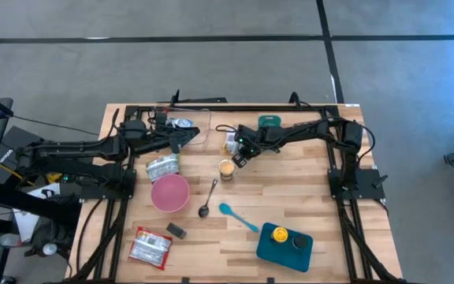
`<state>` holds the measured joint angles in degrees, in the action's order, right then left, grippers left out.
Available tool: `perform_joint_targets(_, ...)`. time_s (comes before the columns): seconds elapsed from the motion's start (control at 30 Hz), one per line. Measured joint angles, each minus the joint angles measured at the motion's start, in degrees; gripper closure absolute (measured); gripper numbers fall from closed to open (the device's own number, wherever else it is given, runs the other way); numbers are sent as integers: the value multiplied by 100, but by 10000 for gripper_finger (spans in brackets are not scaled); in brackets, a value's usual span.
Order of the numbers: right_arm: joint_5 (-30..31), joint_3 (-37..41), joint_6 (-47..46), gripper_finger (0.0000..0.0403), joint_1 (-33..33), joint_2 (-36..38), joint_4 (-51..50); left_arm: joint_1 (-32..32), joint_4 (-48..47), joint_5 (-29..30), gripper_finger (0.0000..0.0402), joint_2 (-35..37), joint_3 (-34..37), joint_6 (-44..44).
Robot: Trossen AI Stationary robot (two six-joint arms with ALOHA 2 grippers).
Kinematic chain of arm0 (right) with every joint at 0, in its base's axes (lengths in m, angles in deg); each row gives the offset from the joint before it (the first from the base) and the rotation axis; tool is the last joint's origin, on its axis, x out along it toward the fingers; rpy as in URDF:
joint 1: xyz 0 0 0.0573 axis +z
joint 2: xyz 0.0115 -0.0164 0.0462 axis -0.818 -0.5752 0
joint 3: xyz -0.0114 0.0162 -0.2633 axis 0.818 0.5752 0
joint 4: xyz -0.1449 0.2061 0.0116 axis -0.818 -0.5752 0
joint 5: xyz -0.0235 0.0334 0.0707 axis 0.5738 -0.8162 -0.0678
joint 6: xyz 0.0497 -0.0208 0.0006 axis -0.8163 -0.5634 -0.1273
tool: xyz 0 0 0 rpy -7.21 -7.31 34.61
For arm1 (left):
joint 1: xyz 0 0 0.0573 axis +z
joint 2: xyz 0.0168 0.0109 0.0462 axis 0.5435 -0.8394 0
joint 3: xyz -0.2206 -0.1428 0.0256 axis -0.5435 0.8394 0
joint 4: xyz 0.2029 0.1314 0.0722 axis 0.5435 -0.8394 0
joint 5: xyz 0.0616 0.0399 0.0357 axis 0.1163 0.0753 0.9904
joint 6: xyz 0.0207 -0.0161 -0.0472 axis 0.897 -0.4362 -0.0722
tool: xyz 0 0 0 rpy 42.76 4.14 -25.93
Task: Pick & Place Food Item
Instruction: Put the yellow noodle pack into the transparent bin
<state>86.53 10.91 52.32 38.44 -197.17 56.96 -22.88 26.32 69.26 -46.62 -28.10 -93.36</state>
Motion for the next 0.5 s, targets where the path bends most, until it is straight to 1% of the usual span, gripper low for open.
perform_joint_targets(0.27,126,9,168,400,30,119,-43,0,0,0,284,0,0,0)
perform_joint_targets(0.4,365,9,302,401,69,377,-85,-2,-2,0,284,0,0,0)
perform_joint_targets(0.5,393,9,320,402,61,585,-130,0,-1,0,284,0,0,0)
